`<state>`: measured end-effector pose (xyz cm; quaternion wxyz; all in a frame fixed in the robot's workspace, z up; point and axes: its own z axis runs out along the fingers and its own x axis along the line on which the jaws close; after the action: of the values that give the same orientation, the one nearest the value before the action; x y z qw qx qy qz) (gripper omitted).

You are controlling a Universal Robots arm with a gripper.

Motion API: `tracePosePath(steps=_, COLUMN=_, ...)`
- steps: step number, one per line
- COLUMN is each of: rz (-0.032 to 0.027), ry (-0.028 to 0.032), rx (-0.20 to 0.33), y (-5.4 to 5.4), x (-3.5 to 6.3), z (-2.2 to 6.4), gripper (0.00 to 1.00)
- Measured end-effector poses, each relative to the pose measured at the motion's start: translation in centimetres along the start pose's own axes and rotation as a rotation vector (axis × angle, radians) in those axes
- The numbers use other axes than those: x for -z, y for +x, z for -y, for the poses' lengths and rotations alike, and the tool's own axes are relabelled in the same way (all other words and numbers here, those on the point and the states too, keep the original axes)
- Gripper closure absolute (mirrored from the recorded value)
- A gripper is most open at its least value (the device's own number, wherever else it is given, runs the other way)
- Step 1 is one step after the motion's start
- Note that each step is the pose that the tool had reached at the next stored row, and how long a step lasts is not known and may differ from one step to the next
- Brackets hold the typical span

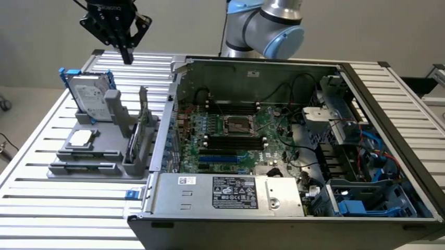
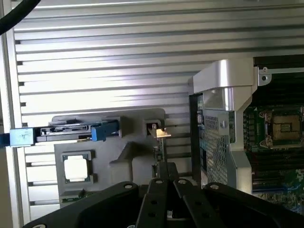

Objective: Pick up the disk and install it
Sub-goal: 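Reach for the disk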

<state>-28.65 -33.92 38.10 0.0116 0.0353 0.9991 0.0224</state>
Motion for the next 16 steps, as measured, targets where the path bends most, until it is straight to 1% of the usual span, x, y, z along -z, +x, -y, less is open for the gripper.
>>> tracePosePath(steps=3, rz=0.0001, ry=0.0016, rx=0.000, y=1.5, x=-0.07, z=-0.79, gripper=0.89)
tracePosePath(steps=6, rz=0.0004, ry=0.0065, rx=0.000, y=2.8, x=-0.15, z=-1.37, gripper=0.89)
tracePosePath(steps=16, rz=0.0024, ry=0.0362, rx=0.001, y=7.5, x=-0.55, z=-2.48, gripper=0.89)
